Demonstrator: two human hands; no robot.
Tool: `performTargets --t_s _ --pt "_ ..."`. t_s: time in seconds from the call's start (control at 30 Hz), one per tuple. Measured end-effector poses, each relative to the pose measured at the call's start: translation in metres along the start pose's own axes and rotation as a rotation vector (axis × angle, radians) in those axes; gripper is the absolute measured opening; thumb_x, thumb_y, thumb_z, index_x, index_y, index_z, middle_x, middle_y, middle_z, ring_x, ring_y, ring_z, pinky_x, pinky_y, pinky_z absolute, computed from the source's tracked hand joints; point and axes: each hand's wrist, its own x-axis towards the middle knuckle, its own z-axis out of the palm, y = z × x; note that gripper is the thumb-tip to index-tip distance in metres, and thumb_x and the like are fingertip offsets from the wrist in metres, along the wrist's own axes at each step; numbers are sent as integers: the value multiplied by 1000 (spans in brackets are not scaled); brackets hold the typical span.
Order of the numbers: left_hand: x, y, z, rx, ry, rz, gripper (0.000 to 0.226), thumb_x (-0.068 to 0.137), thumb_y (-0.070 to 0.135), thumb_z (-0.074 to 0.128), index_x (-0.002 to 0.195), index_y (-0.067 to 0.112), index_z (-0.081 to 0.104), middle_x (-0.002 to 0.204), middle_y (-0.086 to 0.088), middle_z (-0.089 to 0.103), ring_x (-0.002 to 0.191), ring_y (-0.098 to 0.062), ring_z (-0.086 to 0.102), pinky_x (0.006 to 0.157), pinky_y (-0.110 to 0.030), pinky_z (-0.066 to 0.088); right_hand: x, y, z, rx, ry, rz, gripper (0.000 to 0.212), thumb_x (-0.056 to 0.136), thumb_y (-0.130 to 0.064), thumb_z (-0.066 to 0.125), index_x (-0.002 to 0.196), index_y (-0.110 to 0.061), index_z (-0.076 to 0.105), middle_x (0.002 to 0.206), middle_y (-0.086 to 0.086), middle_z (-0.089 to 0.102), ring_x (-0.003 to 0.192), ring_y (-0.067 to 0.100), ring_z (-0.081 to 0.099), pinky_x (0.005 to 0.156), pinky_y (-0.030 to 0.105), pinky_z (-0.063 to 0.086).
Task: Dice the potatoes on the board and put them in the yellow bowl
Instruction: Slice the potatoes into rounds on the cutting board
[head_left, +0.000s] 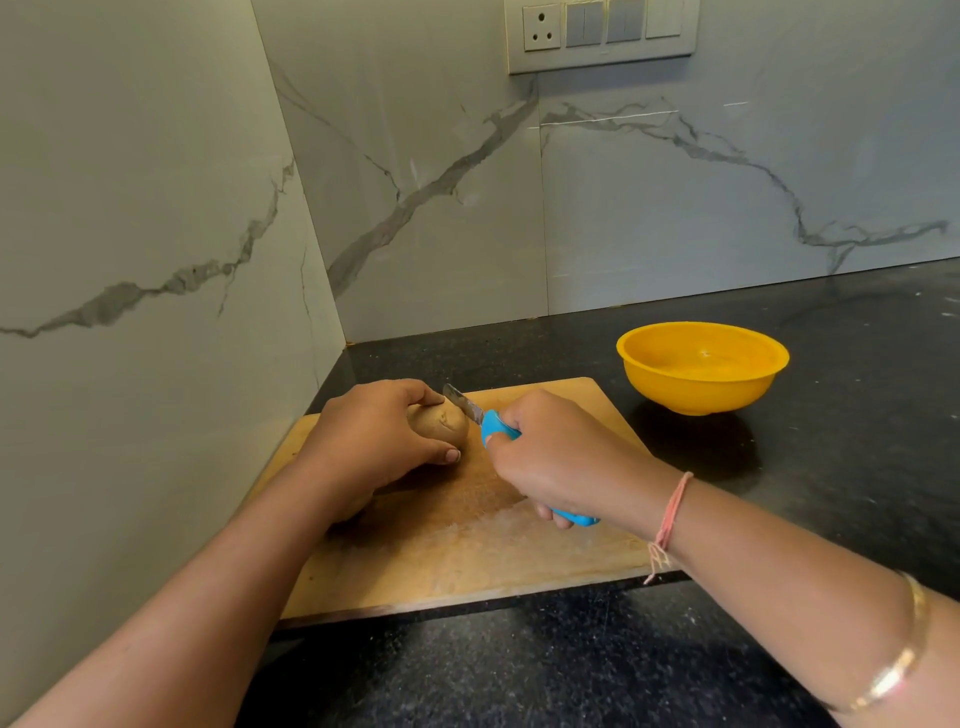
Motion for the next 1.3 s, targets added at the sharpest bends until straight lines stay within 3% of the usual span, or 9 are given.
performTargets --t_s 0.2,0.37,0.63,0.87,1.03,1.3 --pt "0 2 1 31 6 -11 61 74 45 76 130 35 54 128 6 58 112 -17 54 91 -32 51 -7 4 -1 8 -26 -2 48 98 -22 42 144 -19 30 77 7 53 46 10 48 34 14 36" --pt "2 2 -2 46 -11 0 62 74 45 77 131 35 54 130 6 57 115 -17 53 86 -29 49 -22 7 -1 -14 -35 16 45 99 -25 41 142 -21 32 72 6 51 43 9 47 33 14 36" --pt "3 1 -1 24 -24 1 63 73 43 77 131 32 54 130 5 58 114 -18 54 89 -30 50 -5 -3 4 -84 -26 30 38 96 -20 43 133 -14 39 72 6 52 47 11 48 34 13 38" --pt "1 -2 -4 10 -18 0 61 76 46 75 131 30 55 126 5 60 112 -16 55 88 -30 49 -26 -2 0 -278 -50 19 42 97 -25 44 137 -18 36 79 2 52 50 10 51 39 17 43" --pt "-2 -2 -2 -27 -18 -15 64 74 43 77 132 30 53 129 4 58 115 -19 54 94 -35 49 -38 -2 -5 -452 6 -31 38 97 -28 45 134 -18 43 74 -6 41 57 6 42 47 16 35" --pt "-7 -3 0 -113 -9 -18 67 74 36 79 134 27 52 130 2 58 114 -20 54 95 -35 50 -38 -1 -13 -227 103 -44 39 100 -27 35 138 -20 41 71 0 51 49 10 52 37 17 40"
